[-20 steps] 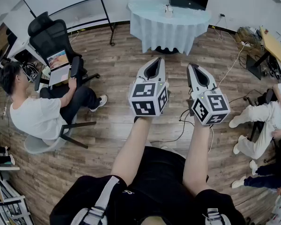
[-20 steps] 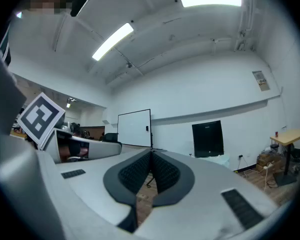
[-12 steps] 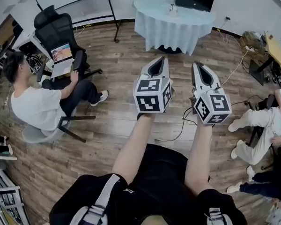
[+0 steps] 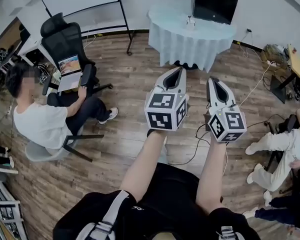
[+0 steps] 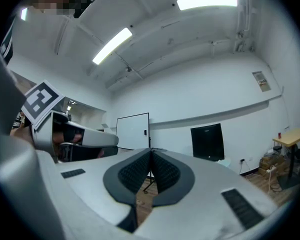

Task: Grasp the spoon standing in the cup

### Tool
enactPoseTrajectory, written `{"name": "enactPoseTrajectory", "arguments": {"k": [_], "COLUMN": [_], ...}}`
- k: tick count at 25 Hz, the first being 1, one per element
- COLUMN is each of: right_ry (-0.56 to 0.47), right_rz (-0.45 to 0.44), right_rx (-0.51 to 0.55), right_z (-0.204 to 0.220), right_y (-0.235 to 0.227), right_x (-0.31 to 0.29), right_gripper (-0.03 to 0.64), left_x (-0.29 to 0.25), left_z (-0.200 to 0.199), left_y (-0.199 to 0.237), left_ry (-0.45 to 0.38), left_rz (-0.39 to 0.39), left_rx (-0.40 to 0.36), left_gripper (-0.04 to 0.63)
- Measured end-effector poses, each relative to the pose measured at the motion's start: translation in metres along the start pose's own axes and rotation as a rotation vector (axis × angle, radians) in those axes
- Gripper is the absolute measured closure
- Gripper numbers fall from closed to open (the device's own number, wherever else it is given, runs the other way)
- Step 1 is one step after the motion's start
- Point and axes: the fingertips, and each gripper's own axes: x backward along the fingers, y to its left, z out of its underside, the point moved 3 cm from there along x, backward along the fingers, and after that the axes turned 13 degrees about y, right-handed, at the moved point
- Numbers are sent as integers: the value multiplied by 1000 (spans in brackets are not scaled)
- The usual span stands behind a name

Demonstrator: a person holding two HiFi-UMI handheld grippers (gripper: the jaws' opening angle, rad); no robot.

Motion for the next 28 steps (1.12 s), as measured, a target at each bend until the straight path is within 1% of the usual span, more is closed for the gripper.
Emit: {"name": "enactPoseTrajectory", "arguments": {"k": [2, 5, 10, 17, 21, 24, 28], "right_ry": [-11, -9, -7, 10, 16, 32, 27], "right_rz": [17, 30, 32, 43, 30, 9, 32], "right_rx": [-29, -59, -79, -88, -81, -53, -46], "right_z": [-2, -5, -15, -25, -31, -34, -42], "right_y": [-20, -41, -61, -80, -78, -73, -91], "right_x": [-13, -41, -97, -184, -228, -253, -271], "right_gripper": [617, 617, 617, 617, 617, 617, 617], "left_x": [-25, -64, -112, -178, -203, -220, -245], "left_z": [-4, -10, -35, -60, -70, -75, -85], "left_y": [-4, 7, 52, 121, 153, 164, 167], "left_ry": [10, 43, 46, 64, 64, 61, 52], "left_rz": [10, 20, 5, 11, 26, 55, 77], "left_rx": [-29, -35, -10, 18, 18, 13, -1], "left_gripper": [597, 597, 597, 597, 595, 595, 595]}}
